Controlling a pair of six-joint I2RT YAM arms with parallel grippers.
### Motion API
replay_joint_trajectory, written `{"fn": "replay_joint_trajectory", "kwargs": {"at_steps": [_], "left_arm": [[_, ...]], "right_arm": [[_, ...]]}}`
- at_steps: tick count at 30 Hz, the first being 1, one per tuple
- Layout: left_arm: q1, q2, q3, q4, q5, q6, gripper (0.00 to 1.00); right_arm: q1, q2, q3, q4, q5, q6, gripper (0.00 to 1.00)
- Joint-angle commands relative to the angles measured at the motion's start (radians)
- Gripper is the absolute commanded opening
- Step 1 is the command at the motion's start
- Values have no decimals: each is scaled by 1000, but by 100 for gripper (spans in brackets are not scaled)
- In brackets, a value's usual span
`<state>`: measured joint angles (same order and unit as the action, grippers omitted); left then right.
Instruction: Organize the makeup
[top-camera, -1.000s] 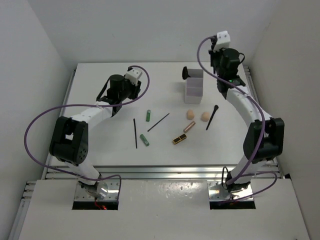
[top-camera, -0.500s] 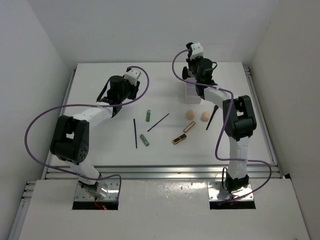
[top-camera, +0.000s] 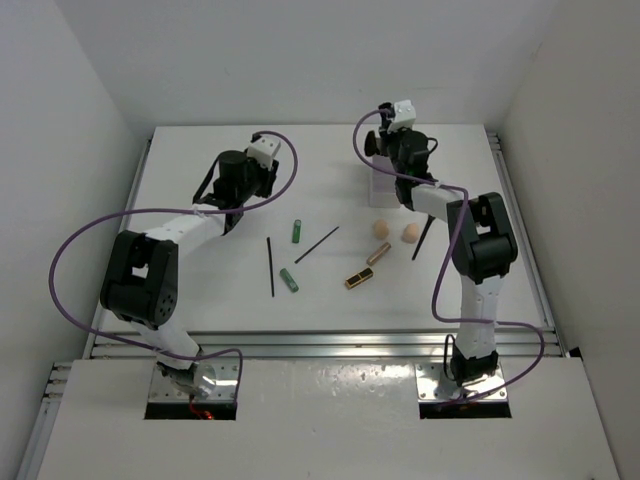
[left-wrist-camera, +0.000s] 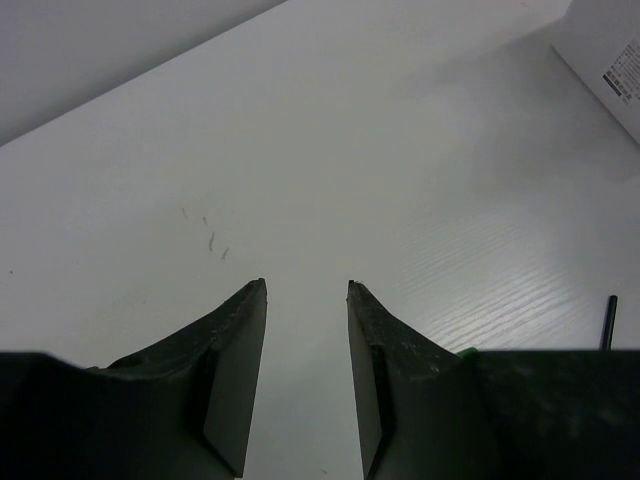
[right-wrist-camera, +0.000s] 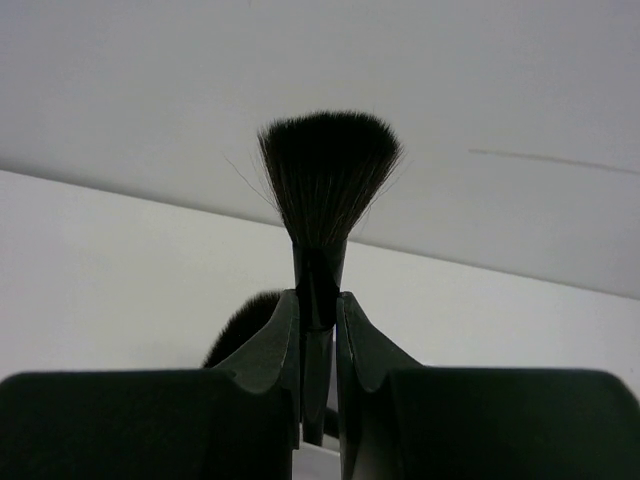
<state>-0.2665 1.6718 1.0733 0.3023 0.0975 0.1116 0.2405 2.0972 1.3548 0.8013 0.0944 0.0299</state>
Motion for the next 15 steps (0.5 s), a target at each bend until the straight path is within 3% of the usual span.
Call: {"fn": "replay_joint_trajectory", "kwargs": {"at_steps": [1,4,10,12,15], "left_arm": [[12,12,14,26,24,-6,43],[12,12,24,-5,89,8,43],[12,12,72,-169,300,126,59],[12,22,106,-280,311,137,60],[30,32,158,-452,217,56,53]], "right_arm": [[-1,-20,-26,52,-7,51,2],[0,-77,-60,38,2,76,13],[0,-215,-189,39,27,96,49],[9,-246,-224,26,36,85,60],[28,-345,-220,-92,41,33,77]]}}
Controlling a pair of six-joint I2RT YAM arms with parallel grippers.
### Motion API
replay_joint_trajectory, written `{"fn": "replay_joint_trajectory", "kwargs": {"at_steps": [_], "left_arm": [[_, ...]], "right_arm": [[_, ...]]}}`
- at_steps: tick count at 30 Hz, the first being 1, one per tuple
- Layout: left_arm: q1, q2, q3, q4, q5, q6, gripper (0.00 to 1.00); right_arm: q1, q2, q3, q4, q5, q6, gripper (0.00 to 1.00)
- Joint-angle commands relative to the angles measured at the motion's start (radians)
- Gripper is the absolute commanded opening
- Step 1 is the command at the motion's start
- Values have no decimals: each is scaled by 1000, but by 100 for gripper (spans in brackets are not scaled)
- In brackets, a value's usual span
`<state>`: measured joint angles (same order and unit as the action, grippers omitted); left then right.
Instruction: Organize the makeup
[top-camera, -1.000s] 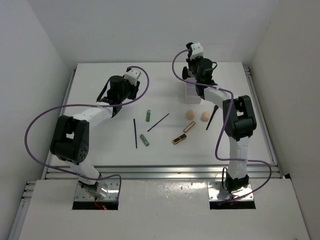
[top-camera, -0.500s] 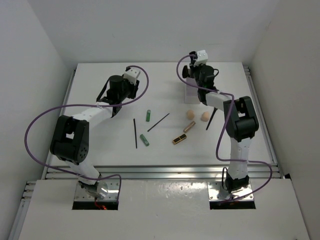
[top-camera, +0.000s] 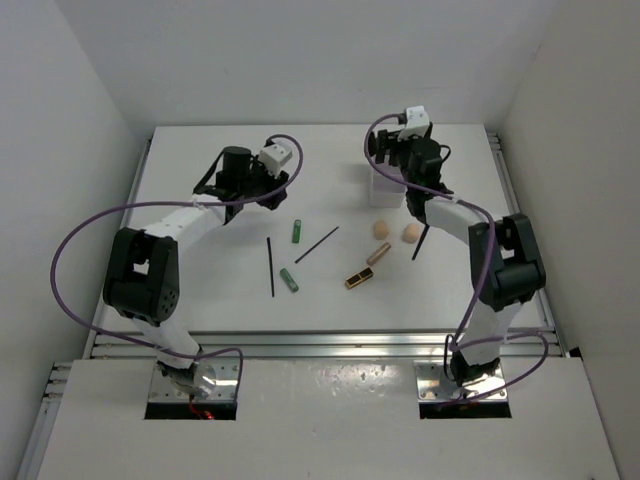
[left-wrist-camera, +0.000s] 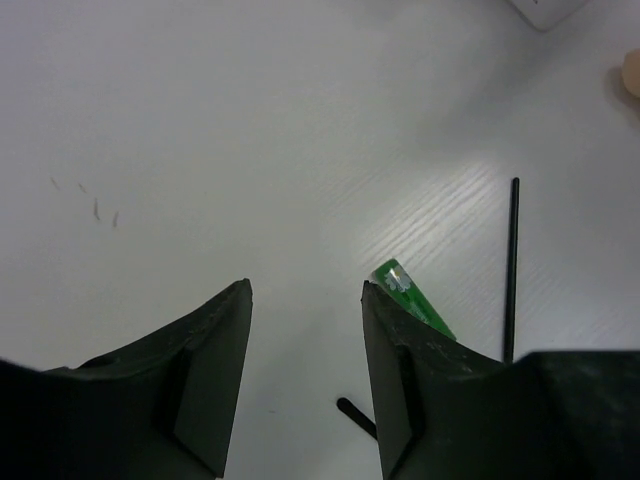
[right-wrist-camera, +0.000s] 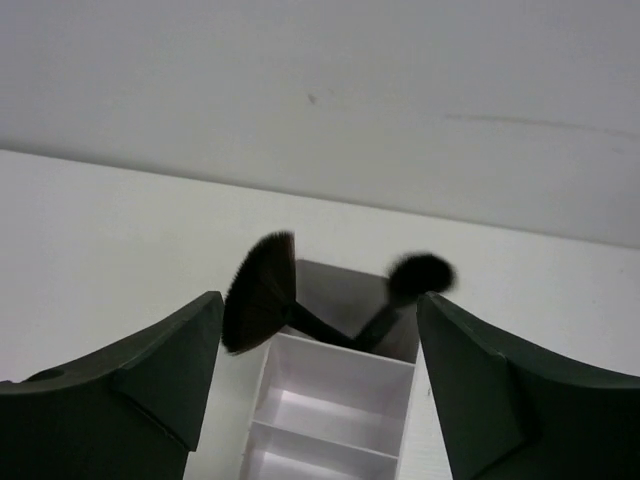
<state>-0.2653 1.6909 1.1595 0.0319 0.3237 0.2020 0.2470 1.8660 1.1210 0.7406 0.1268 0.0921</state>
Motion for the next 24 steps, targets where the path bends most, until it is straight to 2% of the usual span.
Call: {"fn": "replay_joint_trajectory", "kwargs": {"at_steps": [1,2,5,7,11,13,18,24], "left_arm": [[29,13,72,-222,-35,-70,53],[29,22,81,-286,-64,-138,53],[38,13,81,-369,-141,-231,52],[3,13,71,-403,-182,-243,52],[-66,3,-1,-486,-218,-286,54],[-87,3,-27,-523,-277,-323,54],[-87,53,-31,-544,-261,-358,54],[-87,151,-21,-567,-299,-392,55]], "right_arm": [[32,-128,20,-68,10,-46,80],[50,-177,37,-199,36,-83,82],[87,-250,56,-401,132,-69,93],[95,-283,53,-528,149,-39,99],[101,-384,28,-829,163,49,99],[104,-424,-25,-866,183,70,99],[110,-572,-200,-885,200,75,99],[112,-692,-309,-914,232,63,99]]}}
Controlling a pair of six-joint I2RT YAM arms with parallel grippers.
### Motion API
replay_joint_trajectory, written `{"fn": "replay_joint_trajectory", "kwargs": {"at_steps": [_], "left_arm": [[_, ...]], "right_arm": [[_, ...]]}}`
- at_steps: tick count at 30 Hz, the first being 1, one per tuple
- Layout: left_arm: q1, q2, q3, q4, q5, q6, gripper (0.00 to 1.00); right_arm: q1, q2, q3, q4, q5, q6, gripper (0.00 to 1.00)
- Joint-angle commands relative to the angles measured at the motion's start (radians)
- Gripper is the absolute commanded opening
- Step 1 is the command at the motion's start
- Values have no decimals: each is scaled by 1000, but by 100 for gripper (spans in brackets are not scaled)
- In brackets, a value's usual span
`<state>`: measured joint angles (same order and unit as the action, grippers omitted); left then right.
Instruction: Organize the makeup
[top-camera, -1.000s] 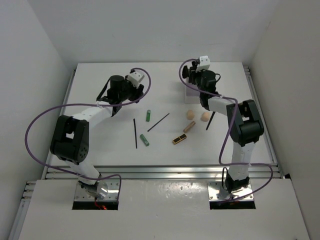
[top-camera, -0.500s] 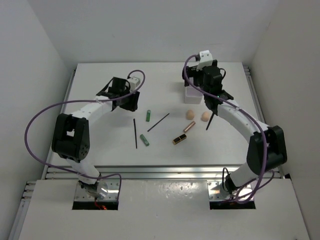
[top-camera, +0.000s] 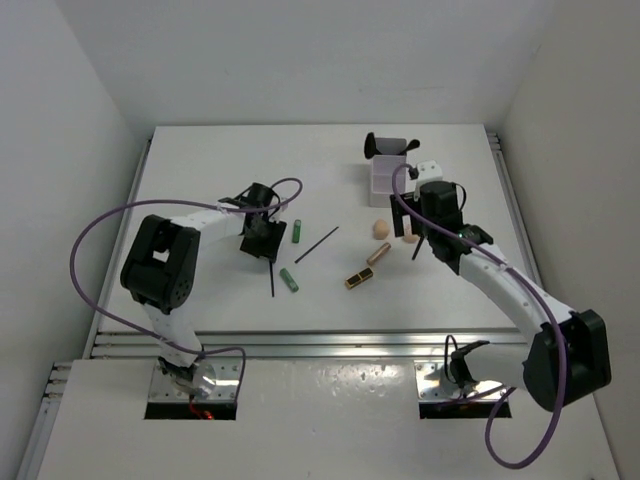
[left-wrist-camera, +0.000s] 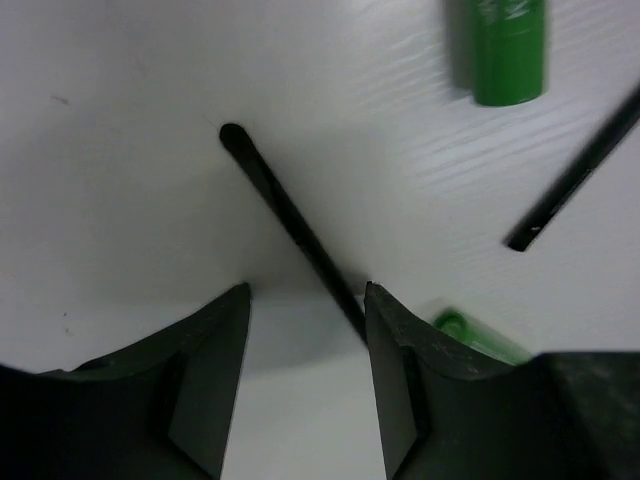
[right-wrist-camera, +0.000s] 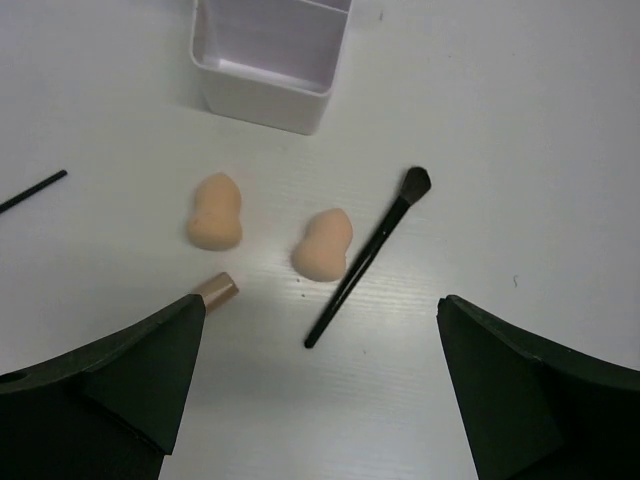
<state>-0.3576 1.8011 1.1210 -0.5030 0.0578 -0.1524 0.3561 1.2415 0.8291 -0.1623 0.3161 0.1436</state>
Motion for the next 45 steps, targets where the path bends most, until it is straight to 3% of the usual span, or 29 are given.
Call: {"fn": "replay_joint_trajectory", "kwargs": {"at_steps": [1,3,6,9,10,13,19,24,28,32,33,36,38,45], "left_arm": [[5,69,17,-41,-33,-38,55],[5,96,37,-42,-33,-38,55],[5,130,46,-62,-42,-38,47],[28,153,46,-62,-81,-50,27],[45,153,37,-62,-81,-59,16],[69,162,37,-62,-104,-68,0],[78,153,80,-62,-113,-68,0],[89,20,247,19,-46,35,0],[71,-54,425,173,173,88,0],[46,-159,360,478,408,59,0],[30,-186,323,633,448,48,0],[-27,-255,218,800,531,39,0],[-49,-255,207,827,568,-7,0],[-101,-275,169,922,577,-98,0]], "right_arm": [[4,-83,-24,-17,54,5,99],[4,-99,-42,-29,76,-1,99],[4,-129,-56,-48,110,-7,98],[6,-157,-62,-46,136,-7,98],[4,-160,-62,-37,136,-7,98],[1,-162,-61,-30,143,-16,98],[3,-136,-39,-13,63,-44,98],[-8,-54,25,-26,-344,-136,98],[-6,30,146,-31,-552,-176,96],[-5,77,166,258,-789,-63,94],[-5,87,168,344,-811,-41,93],[-6,134,197,501,-876,75,79],[-3,162,240,527,-944,112,69],[9,220,208,730,-957,281,54]]}}
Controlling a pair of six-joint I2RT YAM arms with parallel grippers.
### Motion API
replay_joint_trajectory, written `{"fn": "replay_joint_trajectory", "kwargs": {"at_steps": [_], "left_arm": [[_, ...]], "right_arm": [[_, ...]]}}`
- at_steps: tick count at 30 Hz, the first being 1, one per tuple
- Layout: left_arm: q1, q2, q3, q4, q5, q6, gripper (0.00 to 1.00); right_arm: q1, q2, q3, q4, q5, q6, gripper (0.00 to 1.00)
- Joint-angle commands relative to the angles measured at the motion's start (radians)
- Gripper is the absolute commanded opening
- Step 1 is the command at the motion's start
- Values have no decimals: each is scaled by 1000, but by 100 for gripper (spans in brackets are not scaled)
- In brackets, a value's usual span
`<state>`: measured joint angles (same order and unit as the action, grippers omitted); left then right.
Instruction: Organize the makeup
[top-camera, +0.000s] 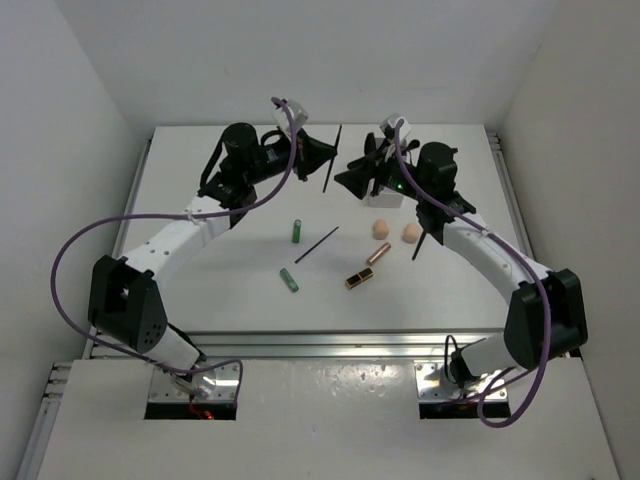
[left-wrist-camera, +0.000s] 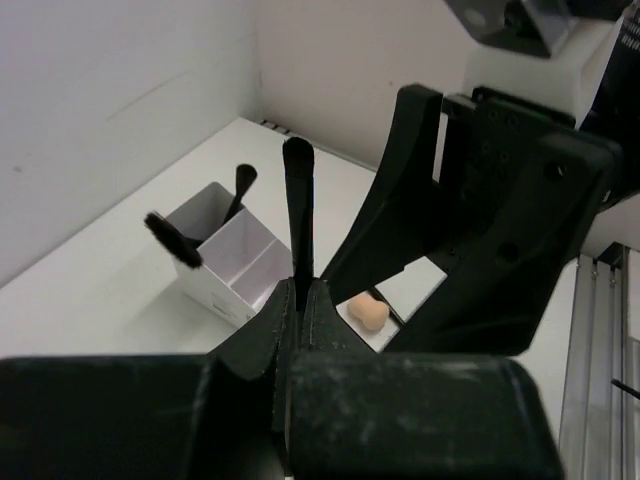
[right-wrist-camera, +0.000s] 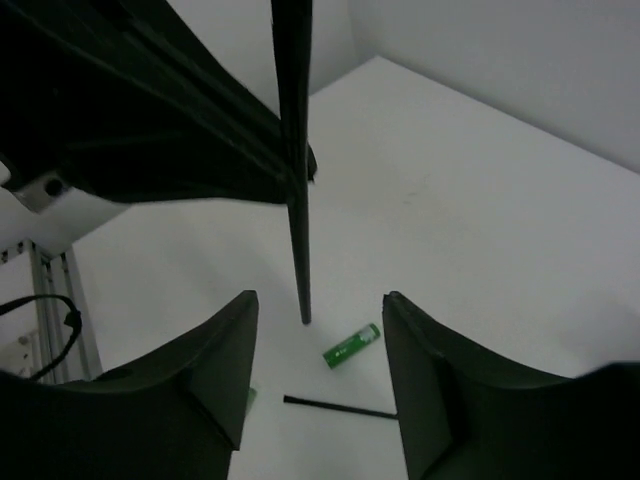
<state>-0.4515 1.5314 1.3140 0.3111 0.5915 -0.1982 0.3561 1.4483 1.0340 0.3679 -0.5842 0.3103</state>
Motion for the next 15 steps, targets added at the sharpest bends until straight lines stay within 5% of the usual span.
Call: {"fn": "replay_joint_trajectory", "kwargs": {"at_steps": [1,15], "left_arm": [[-16,-5,-24,108,44,-52,0],[-35,-14,-85,115,16,-101,0]], "right_arm": [[12,29,5,218,-49,127,50],[21,113,-15,348,30,217,34]]}}
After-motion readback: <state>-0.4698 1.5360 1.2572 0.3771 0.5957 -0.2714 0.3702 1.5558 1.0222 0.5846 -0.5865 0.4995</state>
